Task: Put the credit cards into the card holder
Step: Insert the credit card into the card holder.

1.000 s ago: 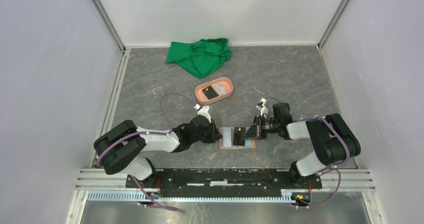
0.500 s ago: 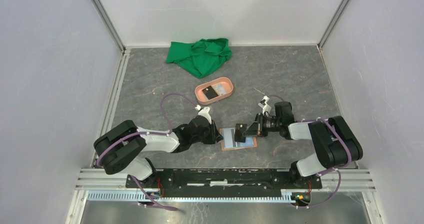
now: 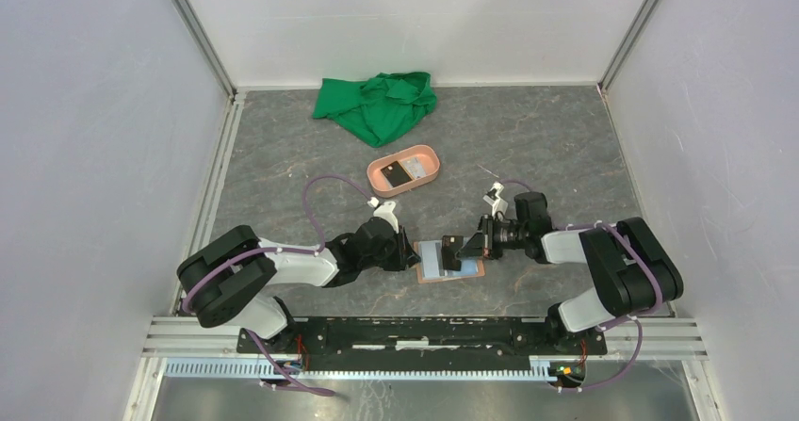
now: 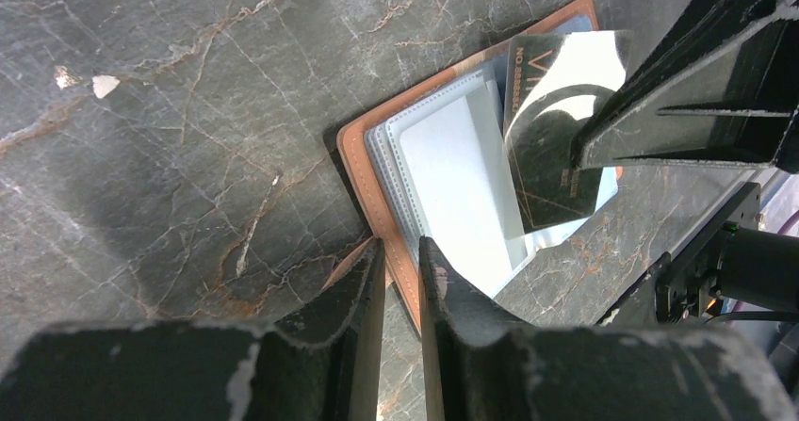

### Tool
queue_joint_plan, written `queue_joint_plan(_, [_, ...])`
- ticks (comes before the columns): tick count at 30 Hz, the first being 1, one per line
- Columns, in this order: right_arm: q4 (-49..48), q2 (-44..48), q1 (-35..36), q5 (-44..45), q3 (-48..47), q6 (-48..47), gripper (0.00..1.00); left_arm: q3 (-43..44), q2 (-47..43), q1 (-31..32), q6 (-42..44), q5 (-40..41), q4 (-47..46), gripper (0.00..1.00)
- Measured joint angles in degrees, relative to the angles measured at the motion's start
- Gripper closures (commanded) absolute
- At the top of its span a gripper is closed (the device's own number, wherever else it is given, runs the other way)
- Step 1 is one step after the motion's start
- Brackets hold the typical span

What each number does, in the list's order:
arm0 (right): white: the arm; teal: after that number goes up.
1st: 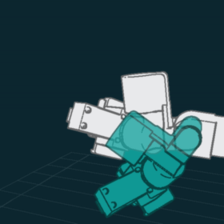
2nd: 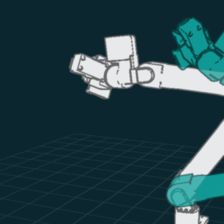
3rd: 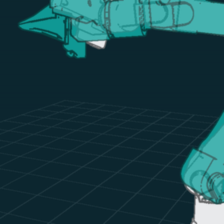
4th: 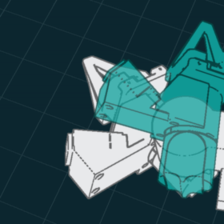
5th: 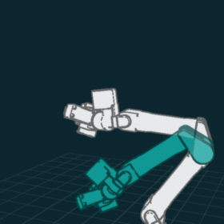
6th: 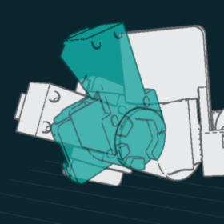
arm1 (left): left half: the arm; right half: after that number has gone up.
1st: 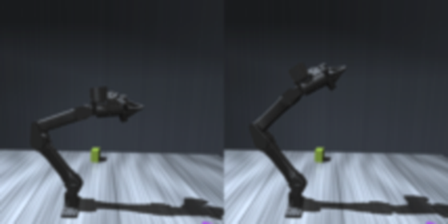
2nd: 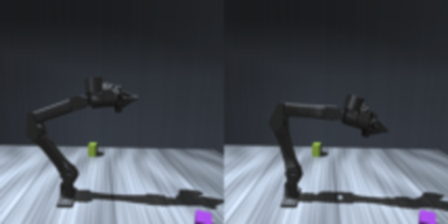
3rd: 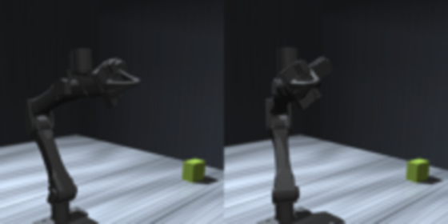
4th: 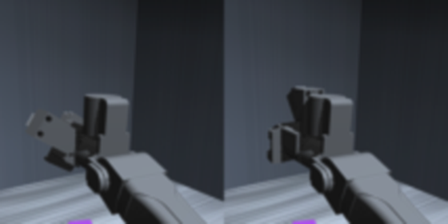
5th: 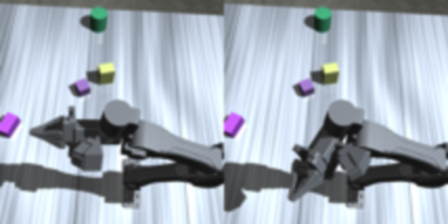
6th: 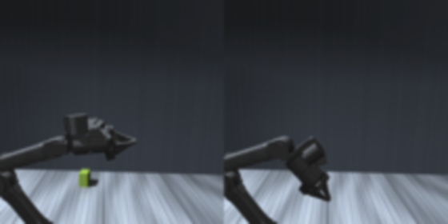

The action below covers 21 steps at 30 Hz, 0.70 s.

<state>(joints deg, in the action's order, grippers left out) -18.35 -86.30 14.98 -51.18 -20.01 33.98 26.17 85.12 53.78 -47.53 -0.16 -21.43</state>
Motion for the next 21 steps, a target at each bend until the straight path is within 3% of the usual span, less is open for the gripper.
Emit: queue_joint_plan(21, [0.2,0.0,1.42,-0.26,1.07,-0.72,1.0,-0.2,0.04,-0.02,0.0,-0.04,-0.44,0.74])
